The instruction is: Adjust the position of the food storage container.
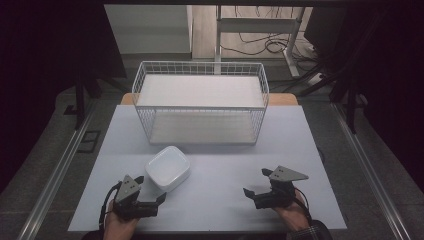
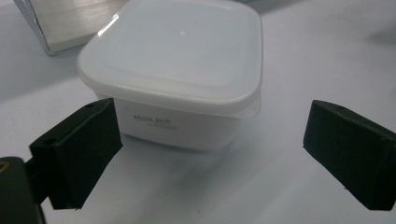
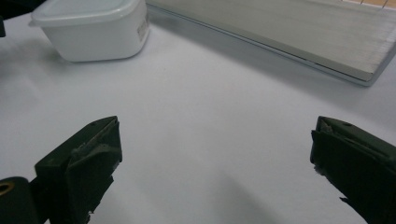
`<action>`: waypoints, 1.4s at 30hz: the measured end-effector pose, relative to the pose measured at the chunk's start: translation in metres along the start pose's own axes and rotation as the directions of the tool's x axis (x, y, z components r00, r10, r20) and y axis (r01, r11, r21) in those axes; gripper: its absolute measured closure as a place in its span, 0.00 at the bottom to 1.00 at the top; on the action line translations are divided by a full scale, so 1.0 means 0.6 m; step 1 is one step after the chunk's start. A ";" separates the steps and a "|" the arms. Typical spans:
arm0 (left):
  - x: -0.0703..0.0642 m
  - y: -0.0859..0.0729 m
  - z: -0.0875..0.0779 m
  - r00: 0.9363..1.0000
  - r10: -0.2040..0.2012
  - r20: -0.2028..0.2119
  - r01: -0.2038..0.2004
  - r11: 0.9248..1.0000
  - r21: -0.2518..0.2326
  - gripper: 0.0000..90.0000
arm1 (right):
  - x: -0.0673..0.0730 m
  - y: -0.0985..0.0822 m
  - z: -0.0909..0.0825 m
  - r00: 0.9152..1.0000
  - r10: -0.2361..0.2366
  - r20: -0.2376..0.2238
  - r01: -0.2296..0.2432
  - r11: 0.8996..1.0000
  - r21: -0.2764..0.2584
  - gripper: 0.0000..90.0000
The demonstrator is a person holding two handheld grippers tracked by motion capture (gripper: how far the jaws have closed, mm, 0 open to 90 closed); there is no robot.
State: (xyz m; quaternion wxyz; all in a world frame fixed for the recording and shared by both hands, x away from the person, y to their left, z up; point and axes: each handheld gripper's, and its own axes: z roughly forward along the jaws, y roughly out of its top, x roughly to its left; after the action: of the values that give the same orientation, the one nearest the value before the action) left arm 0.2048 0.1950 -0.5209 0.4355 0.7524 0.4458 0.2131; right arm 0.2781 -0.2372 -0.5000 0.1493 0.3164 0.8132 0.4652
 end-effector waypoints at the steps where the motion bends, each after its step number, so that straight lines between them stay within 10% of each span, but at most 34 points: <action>1: 0.000 0.000 0.000 1.000 0.004 -0.001 -0.004 1.000 0.004 0.04 | 0.001 0.000 0.002 1.000 -0.004 0.000 0.004 1.000 0.007 0.01; 17: -0.005 0.005 -0.012 1.000 -0.007 0.015 0.006 1.000 0.003 0.08 | 0.009 0.001 0.018 0.999 -0.033 0.010 0.032 0.998 0.055 0.00; 36: 0.046 0.040 -0.003 0.998 -0.031 0.050 0.034 0.998 -0.050 0.92 | 0.007 0.001 0.021 0.998 -0.030 0.057 0.025 0.996 0.089 0.00; 42: 0.067 0.062 0.016 0.999 -0.027 0.029 0.028 0.998 -0.054 1.00 | 0.008 0.002 0.020 0.998 -0.031 0.053 0.027 0.996 0.082 0.00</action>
State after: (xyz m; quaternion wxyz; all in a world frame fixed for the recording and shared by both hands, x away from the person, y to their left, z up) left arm 0.2502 0.2166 -0.4969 0.4650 0.7371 0.4439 0.2084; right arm 0.2812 -0.2255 -0.5049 0.1652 0.3230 0.8315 0.4208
